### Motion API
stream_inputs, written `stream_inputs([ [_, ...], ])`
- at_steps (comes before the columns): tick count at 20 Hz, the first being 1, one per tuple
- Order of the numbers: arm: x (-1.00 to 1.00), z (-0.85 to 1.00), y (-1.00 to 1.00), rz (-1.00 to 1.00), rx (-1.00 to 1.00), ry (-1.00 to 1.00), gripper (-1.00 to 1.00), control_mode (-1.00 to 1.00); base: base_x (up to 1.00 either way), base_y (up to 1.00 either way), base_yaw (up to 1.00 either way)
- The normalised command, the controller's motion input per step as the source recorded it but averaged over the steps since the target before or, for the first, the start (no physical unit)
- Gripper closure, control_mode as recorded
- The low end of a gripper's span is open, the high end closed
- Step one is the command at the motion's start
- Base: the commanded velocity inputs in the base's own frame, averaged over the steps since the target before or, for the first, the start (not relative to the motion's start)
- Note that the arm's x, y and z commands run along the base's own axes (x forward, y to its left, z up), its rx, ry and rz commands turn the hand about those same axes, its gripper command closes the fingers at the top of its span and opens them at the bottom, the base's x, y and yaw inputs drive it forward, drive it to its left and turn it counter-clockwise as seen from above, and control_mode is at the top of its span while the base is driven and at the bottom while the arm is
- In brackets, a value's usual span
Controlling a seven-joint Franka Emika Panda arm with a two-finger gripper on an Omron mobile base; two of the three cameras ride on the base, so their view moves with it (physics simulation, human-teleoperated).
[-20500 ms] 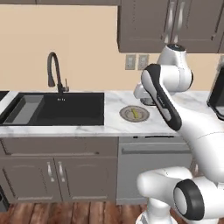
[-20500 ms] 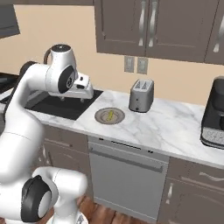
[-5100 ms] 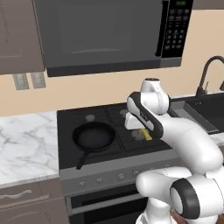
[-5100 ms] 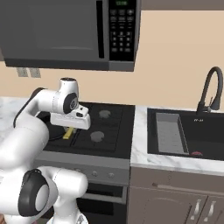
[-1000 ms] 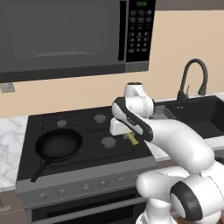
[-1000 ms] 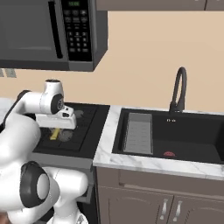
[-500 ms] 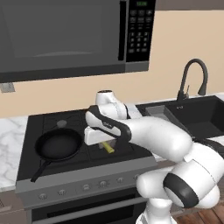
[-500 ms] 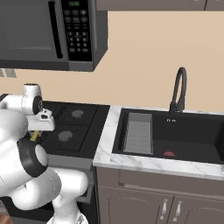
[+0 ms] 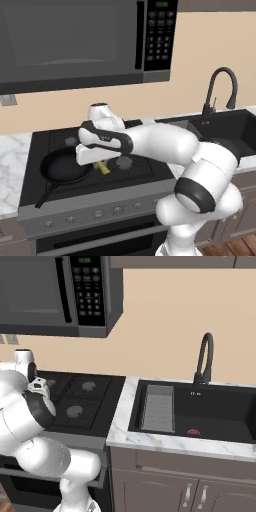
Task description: Pick up the butter stick and place it in the pan. Then turn on the burner for the pan.
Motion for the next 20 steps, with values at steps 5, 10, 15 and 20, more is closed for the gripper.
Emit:
stream_inputs([
  [5, 0.34, 0.00, 0.51, 0.00, 0.00, 0.00, 1.00, -1.00, 0.00, 0.00, 0.00],
  [10, 0.37, -0.03, 0.50, 0.00, 0.00, 0.01, 1.00, -1.00, 0.00, 0.00, 0.00],
  [15, 0.35, -0.09, 0.46, 0.00, 0.00, 0.00, 1.00, -1.00, 0.00, 0.00, 0.00],
  [20, 0.27, -0.23, 0.20, 0.00, 0.00, 0.00, 1.00, -1.00, 0.00, 0.00, 0.00],
])
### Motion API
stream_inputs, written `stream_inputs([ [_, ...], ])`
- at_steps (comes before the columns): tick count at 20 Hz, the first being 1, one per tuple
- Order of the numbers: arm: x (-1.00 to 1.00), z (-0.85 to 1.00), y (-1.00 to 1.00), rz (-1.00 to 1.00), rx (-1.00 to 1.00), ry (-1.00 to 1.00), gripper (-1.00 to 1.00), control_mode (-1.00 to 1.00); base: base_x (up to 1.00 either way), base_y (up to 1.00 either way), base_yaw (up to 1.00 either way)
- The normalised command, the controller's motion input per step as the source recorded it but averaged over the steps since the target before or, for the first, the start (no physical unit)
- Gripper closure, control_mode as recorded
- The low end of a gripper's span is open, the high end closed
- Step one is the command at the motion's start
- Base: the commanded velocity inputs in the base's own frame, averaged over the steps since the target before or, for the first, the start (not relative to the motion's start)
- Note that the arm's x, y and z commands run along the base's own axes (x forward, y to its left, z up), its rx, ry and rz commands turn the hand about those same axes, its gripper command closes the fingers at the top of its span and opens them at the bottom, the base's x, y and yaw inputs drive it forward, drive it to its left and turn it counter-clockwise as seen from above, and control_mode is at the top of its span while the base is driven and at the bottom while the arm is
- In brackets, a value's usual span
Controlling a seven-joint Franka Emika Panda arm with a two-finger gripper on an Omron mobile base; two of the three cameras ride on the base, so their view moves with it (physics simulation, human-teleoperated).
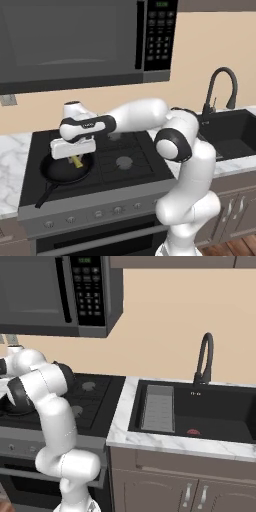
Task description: Pick up the butter stick and place it in the pan. Then turn on the burner for the pan.
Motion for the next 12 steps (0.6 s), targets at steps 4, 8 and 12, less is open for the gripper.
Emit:
stream_inputs([
  [4, 0.18, -0.20, 0.20, 0.00, 0.00, 0.00, 1.00, -1.00, 0.00, 0.00, 0.00],
  [8, 0.08, -0.19, 0.18, 0.00, 0.00, 0.00, 1.00, -1.00, 0.00, 0.00, 0.00],
  [12, 0.06, -0.26, 0.19, 0.00, 0.00, 0.00, 1.00, -1.00, 0.00, 0.00, 0.00],
])
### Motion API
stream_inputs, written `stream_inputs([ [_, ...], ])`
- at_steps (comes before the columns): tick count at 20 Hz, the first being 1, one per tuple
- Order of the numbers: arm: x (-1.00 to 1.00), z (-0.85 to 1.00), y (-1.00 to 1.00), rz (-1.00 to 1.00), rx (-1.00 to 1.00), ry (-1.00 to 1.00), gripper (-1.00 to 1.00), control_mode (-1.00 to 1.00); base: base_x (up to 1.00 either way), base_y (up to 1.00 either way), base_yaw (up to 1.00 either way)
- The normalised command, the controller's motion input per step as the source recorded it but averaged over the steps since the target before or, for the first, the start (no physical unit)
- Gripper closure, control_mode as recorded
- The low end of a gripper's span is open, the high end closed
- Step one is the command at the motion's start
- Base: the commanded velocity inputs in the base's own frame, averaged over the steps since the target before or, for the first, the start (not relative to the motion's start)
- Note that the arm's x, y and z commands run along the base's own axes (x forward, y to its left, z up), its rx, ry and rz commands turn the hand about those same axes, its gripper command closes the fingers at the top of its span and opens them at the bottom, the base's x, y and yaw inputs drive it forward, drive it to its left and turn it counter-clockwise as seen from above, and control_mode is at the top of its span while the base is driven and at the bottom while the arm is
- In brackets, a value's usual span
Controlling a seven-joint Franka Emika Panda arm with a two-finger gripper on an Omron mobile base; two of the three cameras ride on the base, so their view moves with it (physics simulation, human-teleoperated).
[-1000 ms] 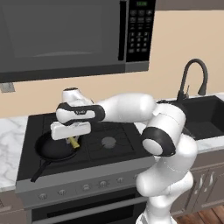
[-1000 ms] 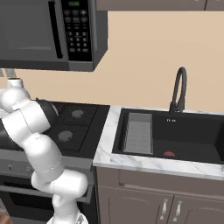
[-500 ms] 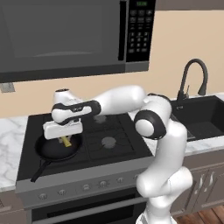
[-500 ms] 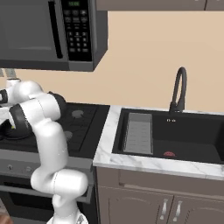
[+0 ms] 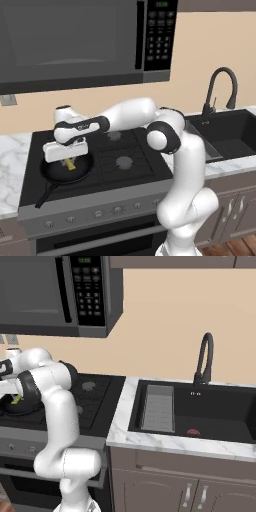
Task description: Pick up the butter stick and place it in the pan. Then turn on the burner for the pan.
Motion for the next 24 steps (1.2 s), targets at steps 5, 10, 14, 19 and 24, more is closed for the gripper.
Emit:
stream_inputs([
  [5, 0.00, -0.20, 0.01, 0.00, 0.00, 0.00, 1.00, -1.00, 0.00, 0.00, 0.00],
  [10, 0.00, -0.14, 0.00, 0.00, 0.00, 0.00, 1.00, -1.00, 0.00, 0.00, 0.00],
  [14, 0.00, -0.11, 0.00, 0.00, 0.00, 0.00, 1.00, -1.00, 0.00, 0.00, 0.00],
  [19, 0.00, -0.10, 0.00, 0.00, 0.00, -0.01, 1.00, -1.00, 0.00, 0.00, 0.00],
  [24, 0.00, -0.07, 0.00, 0.00, 0.00, -0.01, -1.00, -1.00, 0.00, 0.00, 0.00],
])
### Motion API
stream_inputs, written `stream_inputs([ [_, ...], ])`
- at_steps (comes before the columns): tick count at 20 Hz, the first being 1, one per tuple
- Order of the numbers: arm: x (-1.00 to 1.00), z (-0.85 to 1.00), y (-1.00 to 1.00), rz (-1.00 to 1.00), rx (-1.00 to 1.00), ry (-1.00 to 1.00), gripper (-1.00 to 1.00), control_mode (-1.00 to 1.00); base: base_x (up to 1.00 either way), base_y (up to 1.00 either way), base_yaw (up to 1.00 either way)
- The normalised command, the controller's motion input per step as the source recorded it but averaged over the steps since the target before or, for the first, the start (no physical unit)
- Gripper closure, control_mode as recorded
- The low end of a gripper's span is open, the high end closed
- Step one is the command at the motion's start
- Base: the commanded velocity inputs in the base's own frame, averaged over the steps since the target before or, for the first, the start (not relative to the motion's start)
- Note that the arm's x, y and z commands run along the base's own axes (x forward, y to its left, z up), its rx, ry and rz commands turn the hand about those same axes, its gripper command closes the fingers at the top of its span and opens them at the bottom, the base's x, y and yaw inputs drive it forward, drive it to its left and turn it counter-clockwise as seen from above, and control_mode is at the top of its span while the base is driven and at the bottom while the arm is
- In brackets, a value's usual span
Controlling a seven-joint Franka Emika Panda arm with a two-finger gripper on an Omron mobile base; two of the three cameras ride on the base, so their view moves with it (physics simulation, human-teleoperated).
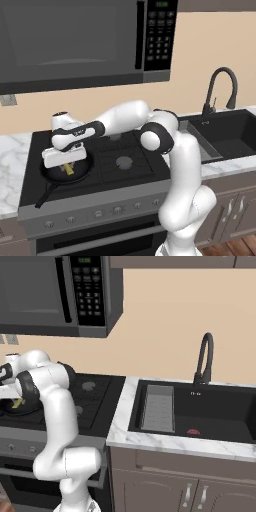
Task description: Pick up the butter stick and place it in the pan. Then turn on the burner for the pan.
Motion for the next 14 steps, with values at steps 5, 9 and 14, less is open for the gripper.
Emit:
stream_inputs([
  [5, 0.00, 0.00, 0.00, 0.00, 0.00, 0.00, -1.00, -1.00, 0.00, 0.00, 0.00],
  [9, 0.00, 0.00, 0.00, 0.00, 0.00, 0.00, -1.00, -1.00, 0.00, 0.00, 0.00],
  [14, 0.00, 0.01, 0.00, 0.00, 0.00, 0.00, -1.00, -1.00, 0.00, 0.00, 0.00],
])
